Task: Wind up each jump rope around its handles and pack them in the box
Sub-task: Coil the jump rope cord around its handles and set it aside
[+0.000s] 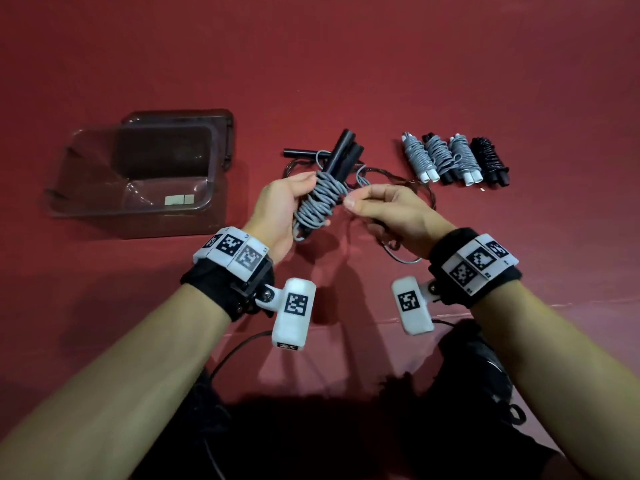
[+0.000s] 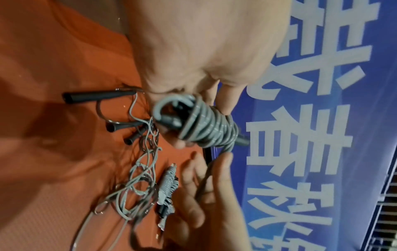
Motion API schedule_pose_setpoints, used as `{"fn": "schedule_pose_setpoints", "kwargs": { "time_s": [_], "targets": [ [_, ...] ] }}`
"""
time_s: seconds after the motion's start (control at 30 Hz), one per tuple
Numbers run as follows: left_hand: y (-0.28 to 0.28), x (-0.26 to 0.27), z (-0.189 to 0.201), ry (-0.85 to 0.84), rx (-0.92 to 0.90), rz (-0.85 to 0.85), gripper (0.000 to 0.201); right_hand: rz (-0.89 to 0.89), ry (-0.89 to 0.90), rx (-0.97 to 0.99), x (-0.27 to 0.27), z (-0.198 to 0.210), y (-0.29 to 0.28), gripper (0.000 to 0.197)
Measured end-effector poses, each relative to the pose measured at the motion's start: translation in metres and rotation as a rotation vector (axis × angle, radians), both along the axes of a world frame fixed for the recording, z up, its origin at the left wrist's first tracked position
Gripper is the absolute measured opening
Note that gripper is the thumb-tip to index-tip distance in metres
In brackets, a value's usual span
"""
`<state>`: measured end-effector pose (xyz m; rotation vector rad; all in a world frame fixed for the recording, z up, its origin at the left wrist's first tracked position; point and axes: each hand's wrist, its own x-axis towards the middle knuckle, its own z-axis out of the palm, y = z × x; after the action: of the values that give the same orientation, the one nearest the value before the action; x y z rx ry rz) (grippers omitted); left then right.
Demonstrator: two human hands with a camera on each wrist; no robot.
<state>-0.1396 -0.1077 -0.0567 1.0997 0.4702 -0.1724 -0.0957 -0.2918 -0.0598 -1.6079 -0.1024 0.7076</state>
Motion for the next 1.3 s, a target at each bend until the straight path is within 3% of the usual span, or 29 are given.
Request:
{"fn": "schedule_pose_setpoints", "kwargs": {
  "time_s": [0.13,0.2,0.27,0.33,0.43,0.47,0.57,0.63,0.7,0.8,0.9,0.97,1.1,1.2,1.3],
  "targets": [
    [0.001,-0.004,0.001,0.131,-0.096,-0.209,0.036,0.113,-0.055,0.137,0.000,0.000,-0.002,0.046],
    [0.003,-0.009,0.003,0.169,-0.170,-0.324,0.036,0.185,-0.116,0.151,-0.001,0.002,-0.004,0.041],
    [0.002,-0.011,0.005,0.169,-0.166,-0.379,0.039,0.133,-0.124,0.156,-0.004,0.008,-0.003,0.035],
    [0.000,-0.007,0.002,0.112,-0.041,-0.335,0.039,0.025,-0.159,0.105,-0.005,0.009,-0.001,0.026],
    [0.001,-0.001,-0.008,-0.153,0.474,-0.190,0.018,-0.143,-0.218,-0.053,-0.005,0.008,0.003,0.007],
    [0.003,-0.002,-0.008,-0.253,0.611,-0.224,0.014,-0.192,-0.237,-0.089,-0.004,0.005,0.004,0.018],
    [0.006,-0.002,-0.015,-0.374,0.775,-0.342,0.039,-0.273,-0.230,-0.132,-0.004,0.003,0.007,0.042],
    [0.007,-0.001,-0.019,-0.319,0.682,-0.262,0.038,-0.252,-0.241,-0.093,-0.003,0.001,0.010,0.033],
    [0.005,0.000,-0.020,-0.230,0.420,-0.172,0.018,-0.184,-0.236,0.010,-0.003,0.001,0.011,0.011],
    [0.005,-0.002,-0.013,-0.164,0.191,-0.117,0.017,-0.086,-0.239,0.072,0.000,-0.001,0.007,0.024],
    [0.004,-0.005,-0.006,-0.114,0.081,-0.110,0.025,-0.041,-0.230,0.095,0.002,-0.003,0.005,0.021],
    [0.004,-0.006,-0.003,-0.055,-0.001,-0.143,0.031,-0.038,-0.208,0.121,0.003,-0.006,0.006,0.021],
    [0.002,-0.008,0.001,0.009,-0.083,-0.304,0.036,0.100,-0.121,0.170,0.001,-0.005,0.000,0.043],
    [0.005,-0.012,0.001,0.082,-0.186,-0.402,0.034,0.195,-0.112,0.185,-0.002,-0.004,-0.002,0.041],
    [0.005,-0.013,-0.002,0.080,-0.198,-0.410,0.037,0.140,-0.149,0.172,-0.004,-0.002,0.002,0.036]
  ]
}}
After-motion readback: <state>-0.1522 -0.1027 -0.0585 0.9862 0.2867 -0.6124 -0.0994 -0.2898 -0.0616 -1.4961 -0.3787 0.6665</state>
